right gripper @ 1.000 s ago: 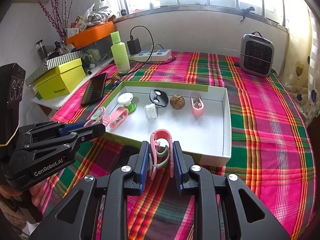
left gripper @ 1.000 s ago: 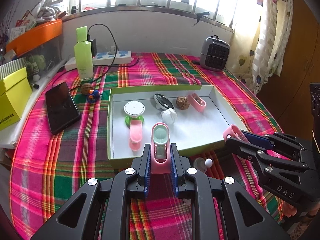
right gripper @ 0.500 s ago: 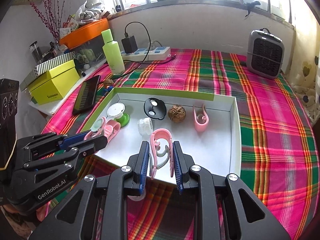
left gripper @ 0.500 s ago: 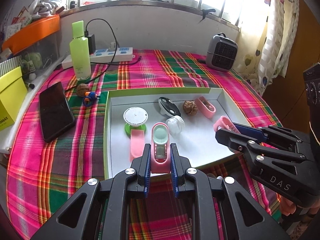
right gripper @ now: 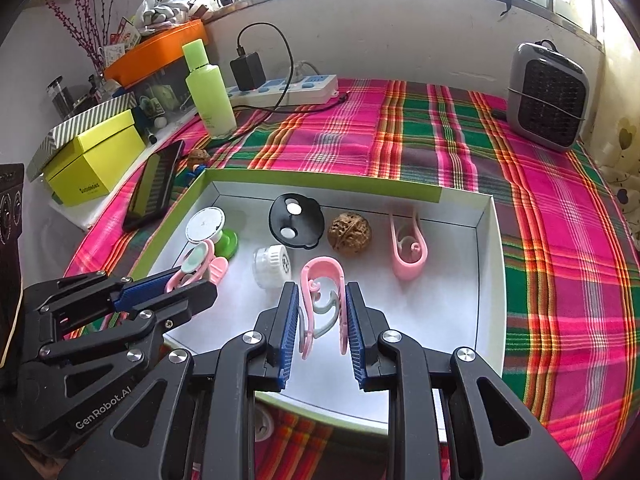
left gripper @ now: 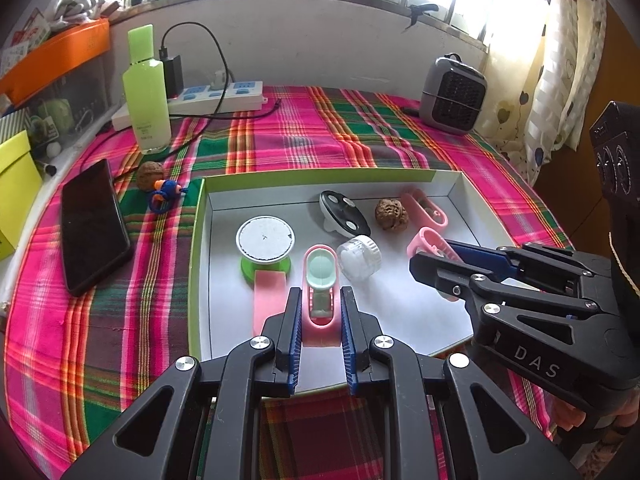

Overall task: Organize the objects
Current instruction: 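Carry the pink holder with the left tool into the box while the right tool carries the loop clip, then open the left tool to release the pink holder while the right tool releases the loop clip, then withdraw both tools from the box toward the remaining items, then grasp the black rectangular device with the left tool while the right tool approaches the white knob, then grasp the white ball-topped knob with the right tool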

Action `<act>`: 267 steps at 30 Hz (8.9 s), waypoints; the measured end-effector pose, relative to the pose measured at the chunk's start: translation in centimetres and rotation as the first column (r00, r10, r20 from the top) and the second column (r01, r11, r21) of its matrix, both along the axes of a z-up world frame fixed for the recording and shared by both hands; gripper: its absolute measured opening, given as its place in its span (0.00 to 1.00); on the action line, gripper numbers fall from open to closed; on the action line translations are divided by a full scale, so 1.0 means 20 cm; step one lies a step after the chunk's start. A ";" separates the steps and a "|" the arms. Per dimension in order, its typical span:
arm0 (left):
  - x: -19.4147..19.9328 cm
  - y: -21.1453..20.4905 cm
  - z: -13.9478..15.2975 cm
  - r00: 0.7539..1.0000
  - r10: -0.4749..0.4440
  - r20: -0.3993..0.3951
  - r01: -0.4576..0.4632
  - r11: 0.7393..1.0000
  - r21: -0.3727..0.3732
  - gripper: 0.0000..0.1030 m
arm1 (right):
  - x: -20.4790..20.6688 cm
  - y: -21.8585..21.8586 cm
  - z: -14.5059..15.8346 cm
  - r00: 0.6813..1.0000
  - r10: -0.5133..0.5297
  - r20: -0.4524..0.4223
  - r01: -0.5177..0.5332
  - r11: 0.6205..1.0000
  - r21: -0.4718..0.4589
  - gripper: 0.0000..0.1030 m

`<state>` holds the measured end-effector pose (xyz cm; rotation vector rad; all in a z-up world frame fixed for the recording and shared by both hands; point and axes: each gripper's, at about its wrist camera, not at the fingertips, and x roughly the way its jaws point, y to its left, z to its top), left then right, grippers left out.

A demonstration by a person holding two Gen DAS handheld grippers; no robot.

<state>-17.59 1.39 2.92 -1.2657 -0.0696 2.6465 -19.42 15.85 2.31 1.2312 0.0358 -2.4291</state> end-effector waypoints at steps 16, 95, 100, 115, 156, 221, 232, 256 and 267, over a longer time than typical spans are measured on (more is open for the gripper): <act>-0.06 0.01 -0.05 1.000 0.006 0.016 -0.006 1.000 -0.024 0.16 | -0.05 -0.03 -0.05 1.000 0.006 0.018 -0.006 1.000 0.024 0.24; 0.18 -0.02 0.06 0.998 0.048 -0.036 -0.049 0.998 -0.027 0.36 | 0.20 0.01 0.05 0.996 -0.050 -0.068 0.051 0.999 0.007 0.34; 0.24 -0.03 0.08 0.997 0.059 -0.047 -0.060 0.998 -0.025 0.36 | 0.27 0.03 0.07 0.995 -0.060 -0.084 0.059 0.998 -0.016 0.34; 0.41 -0.01 0.09 0.997 0.035 -0.070 -0.036 0.999 -0.018 0.38 | 0.47 0.06 0.08 0.990 -0.065 -0.125 0.064 0.998 -0.010 0.34; 0.47 0.12 -0.09 0.999 -0.028 0.046 0.026 0.999 0.043 0.49 | 0.66 0.26 -0.01 0.987 -0.121 -0.104 0.116 0.992 -0.056 0.48; 0.45 -0.16 -0.12 0.996 0.089 0.019 -0.091 0.992 0.091 0.25 | 0.43 -0.12 -0.11 0.998 -0.028 -0.051 0.033 0.995 0.090 0.48; 0.44 -0.17 -0.11 0.996 0.086 0.019 -0.088 0.991 0.099 0.25 | 0.42 -0.11 -0.11 0.997 -0.055 -0.051 0.059 0.994 0.088 0.48; 0.43 -0.17 -0.11 0.996 0.090 0.020 -0.092 0.991 0.099 0.25 | 0.43 -0.08 -0.11 0.996 -0.065 -0.055 0.070 0.993 0.091 0.27; 0.43 -0.17 -0.11 0.996 0.090 0.017 -0.092 0.991 0.092 0.25 | 0.47 -0.05 -0.12 0.996 -0.068 -0.052 0.072 0.994 0.082 0.26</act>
